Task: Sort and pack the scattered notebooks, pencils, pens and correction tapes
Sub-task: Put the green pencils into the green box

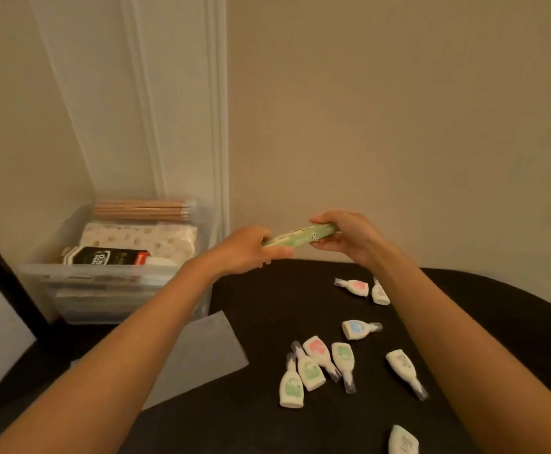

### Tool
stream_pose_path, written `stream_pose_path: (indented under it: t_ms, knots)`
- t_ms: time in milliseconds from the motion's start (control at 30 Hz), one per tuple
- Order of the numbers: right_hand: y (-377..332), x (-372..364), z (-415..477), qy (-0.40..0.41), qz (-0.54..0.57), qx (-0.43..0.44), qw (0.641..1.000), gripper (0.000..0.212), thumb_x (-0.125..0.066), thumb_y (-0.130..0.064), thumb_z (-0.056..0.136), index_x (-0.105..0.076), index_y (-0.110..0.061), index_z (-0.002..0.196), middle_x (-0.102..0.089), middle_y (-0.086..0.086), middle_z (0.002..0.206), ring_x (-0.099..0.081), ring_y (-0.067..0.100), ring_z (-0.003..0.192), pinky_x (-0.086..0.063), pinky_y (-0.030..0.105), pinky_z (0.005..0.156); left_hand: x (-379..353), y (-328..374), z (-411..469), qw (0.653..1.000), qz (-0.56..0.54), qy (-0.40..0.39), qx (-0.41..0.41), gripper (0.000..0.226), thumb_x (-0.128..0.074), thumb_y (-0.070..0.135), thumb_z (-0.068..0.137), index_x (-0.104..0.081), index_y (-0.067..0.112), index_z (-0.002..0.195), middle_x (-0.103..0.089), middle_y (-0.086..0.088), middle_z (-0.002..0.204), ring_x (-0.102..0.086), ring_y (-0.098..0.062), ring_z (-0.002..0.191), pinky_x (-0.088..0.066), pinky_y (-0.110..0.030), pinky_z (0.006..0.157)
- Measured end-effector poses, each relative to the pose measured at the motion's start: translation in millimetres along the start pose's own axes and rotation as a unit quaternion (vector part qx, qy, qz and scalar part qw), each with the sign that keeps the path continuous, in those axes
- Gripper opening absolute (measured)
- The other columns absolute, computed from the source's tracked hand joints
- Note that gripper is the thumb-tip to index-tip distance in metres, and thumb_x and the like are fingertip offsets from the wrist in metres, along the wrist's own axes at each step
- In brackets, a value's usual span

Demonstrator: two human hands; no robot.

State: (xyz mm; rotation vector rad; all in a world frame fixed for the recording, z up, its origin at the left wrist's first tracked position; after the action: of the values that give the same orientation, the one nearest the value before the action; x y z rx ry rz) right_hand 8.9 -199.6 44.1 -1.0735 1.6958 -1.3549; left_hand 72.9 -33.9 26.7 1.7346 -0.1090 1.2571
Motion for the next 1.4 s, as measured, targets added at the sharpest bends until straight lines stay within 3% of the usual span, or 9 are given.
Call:
stream_pose_path:
  t_ms: [200, 367, 600, 700, 867, 1000, 1133, 1300, 1400]
  knots:
    - [-37.6, -56.8, 15.5, -0.117, -0.142, -0.051, 0.982, 0.006, -0.059, -0.004, 0.089, -0.059, -0.009, 0.091, -0.062, 0.009, 0.099, -0.063, 0.014, 0.087, -0.058, 0.023, 0.063, 74.3, -23.8, -5.2, 0.996, 0.075, 0.029, 0.044, 0.025, -0.069, 0.031, 0.08, -0.05, 0.021, 0.092, -0.052, 0.006, 0.086, -0.048, -0.008, 0.072, -0.033, -0.022, 0.056]
    - [-54.9, -135.4, 37.1, -0.196, -0.252, -0.056, 0.946, 0.023, -0.066, 0.0, 0.081, -0.056, -0.016, 0.095, -0.054, 0.003, 0.102, -0.059, 0.016, 0.088, -0.056, 0.02, 0.062, 130.3, -75.2, -18.5, 0.982, 0.15, 0.045, 0.102, 0.045, -0.072, 0.025, 0.077, -0.054, 0.015, 0.117, -0.055, -0.003, 0.114, -0.053, -0.019, 0.098, -0.045, -0.032, 0.081]
    - [-18.9, -217.1, 71.2, -0.192, -0.305, -0.013, 0.933, 0.04, -0.066, 0.001, 0.082, -0.053, -0.008, 0.119, -0.052, 0.016, 0.125, -0.057, 0.027, 0.108, -0.056, 0.03, 0.078, 152.8, -152.1, -22.4, 0.973, 0.191, 0.057, 0.119, 0.045, -0.073, 0.024, 0.077, -0.055, 0.016, 0.118, -0.055, -0.003, 0.122, -0.051, -0.019, 0.108, -0.036, -0.024, 0.078]
    - [-4.7, -235.7, 87.8, -0.189, -0.329, -0.008, 0.925, 0.041, -0.065, 0.001, 0.082, -0.054, -0.009, 0.12, -0.05, 0.014, 0.129, -0.057, 0.029, 0.11, -0.055, 0.032, 0.08, 154.8, -177.5, -16.4, 0.966, 0.218, 0.044, 0.129, 0.047, -0.072, 0.032, 0.076, -0.054, 0.015, 0.116, -0.053, -0.002, 0.123, -0.049, -0.019, 0.11, -0.038, -0.027, 0.085]
    - [17.9, -257.6, 110.6, -0.15, -0.419, 0.046, 0.894, 0.033, -0.064, -0.003, 0.084, -0.062, -0.012, 0.116, -0.051, 0.008, 0.132, -0.06, 0.023, 0.103, -0.052, 0.026, 0.076, 150.5, -213.7, -14.2, 0.953, 0.264, 0.042, 0.144, 0.036, -0.066, 0.014, 0.081, -0.054, 0.013, 0.115, -0.051, -0.003, 0.124, -0.05, -0.017, 0.109, -0.04, -0.027, 0.092]
    - [34.0, -274.0, 117.3, -0.148, -0.416, 0.039, 0.896, 0.029, -0.063, 0.0, 0.084, -0.065, -0.007, 0.112, -0.056, 0.012, 0.127, -0.063, 0.027, 0.099, -0.054, 0.033, 0.082, 153.9, -233.3, -15.1, 0.958, 0.235, 0.036, 0.158, 0.037, -0.063, 0.006, 0.082, -0.054, 0.011, 0.117, -0.049, -0.005, 0.125, -0.048, -0.02, 0.112, -0.039, -0.028, 0.093]
    - [43.1, -278.0, 113.7, -0.151, -0.386, 0.027, 0.91, 0.03, -0.063, -0.002, 0.085, -0.063, -0.005, 0.115, -0.056, 0.014, 0.128, -0.063, 0.029, 0.101, -0.053, 0.039, 0.086, 154.8, -242.7, -18.4, 0.97, 0.155, 0.009, 0.188, 0.037, -0.07, 0.015, 0.079, -0.057, 0.011, 0.113, -0.046, -0.005, 0.127, -0.045, -0.018, 0.115, -0.037, -0.026, 0.094]
    - [36.6, -268.3, 99.4, -0.252, -0.323, -0.02, 0.912, 0.042, -0.049, 0.007, 0.091, -0.049, -0.003, 0.132, -0.048, 0.018, 0.137, -0.053, 0.029, 0.119, -0.047, 0.029, 0.094, 151.1, -233.4, -19.0, 0.958, 0.16, 0.007, 0.238, 0.022, -0.052, 0.013, 0.092, -0.059, 0.003, 0.11, -0.051, -0.014, 0.123, -0.052, -0.024, 0.108, -0.044, -0.034, 0.092]
    - [21.5, -252.8, 86.7, -0.246, -0.355, 0.002, 0.902, 0.05, -0.04, 0.009, 0.092, -0.041, -0.009, 0.138, -0.048, 0.017, 0.136, -0.058, 0.019, 0.1, -0.046, 0.018, 0.082, 149.7, -210.8, -17.6, 0.949, 0.172, 0.023, 0.262, 0.021, -0.045, 0.01, 0.094, -0.058, 0.0, 0.107, -0.053, -0.016, 0.118, -0.054, -0.027, 0.103, -0.047, -0.04, 0.089]
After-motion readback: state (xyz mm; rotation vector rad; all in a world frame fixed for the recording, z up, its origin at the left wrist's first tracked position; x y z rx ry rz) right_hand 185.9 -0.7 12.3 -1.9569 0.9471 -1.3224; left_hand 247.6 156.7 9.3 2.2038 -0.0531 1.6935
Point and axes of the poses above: each hand's wrist, its own z-axis towards the middle knuckle, its own x-axis out of the back of the hand, y = z × x, the point moved 3 cm from there along z, towards the middle knuckle
